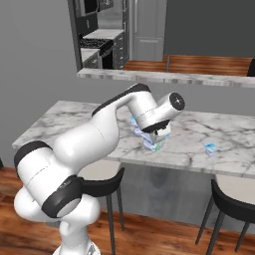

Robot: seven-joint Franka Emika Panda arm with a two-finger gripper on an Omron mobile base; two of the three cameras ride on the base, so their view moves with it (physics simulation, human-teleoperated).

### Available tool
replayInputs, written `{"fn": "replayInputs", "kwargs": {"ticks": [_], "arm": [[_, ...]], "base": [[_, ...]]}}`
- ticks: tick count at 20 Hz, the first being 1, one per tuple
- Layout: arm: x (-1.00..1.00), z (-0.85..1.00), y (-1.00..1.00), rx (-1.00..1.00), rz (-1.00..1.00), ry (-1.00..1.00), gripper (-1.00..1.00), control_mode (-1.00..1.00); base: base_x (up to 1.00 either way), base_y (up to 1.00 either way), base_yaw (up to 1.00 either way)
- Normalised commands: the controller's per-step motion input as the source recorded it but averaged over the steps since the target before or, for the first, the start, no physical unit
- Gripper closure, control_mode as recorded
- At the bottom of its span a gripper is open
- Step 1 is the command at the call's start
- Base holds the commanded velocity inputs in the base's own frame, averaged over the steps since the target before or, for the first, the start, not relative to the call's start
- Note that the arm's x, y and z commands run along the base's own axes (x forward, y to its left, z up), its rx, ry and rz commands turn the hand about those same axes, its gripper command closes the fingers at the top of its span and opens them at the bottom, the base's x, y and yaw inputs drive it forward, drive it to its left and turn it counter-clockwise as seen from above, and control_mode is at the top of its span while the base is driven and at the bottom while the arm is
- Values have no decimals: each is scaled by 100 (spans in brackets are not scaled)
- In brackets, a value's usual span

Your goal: Stack the yogurt containers by placing the smaller containers on top of the larger containers.

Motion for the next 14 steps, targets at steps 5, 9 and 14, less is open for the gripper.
{"fn": "replayInputs", "kwargs": {"ticks": [5, 9, 14], "arm": [[3, 0, 0, 0, 0, 0, 100, -100], [4, 0, 0, 0, 0, 0, 100, -100], [6, 0, 0, 0, 0, 0, 100, -100]], "base": [[0, 0, 0], [0, 0, 0], [0, 0, 0]]}}
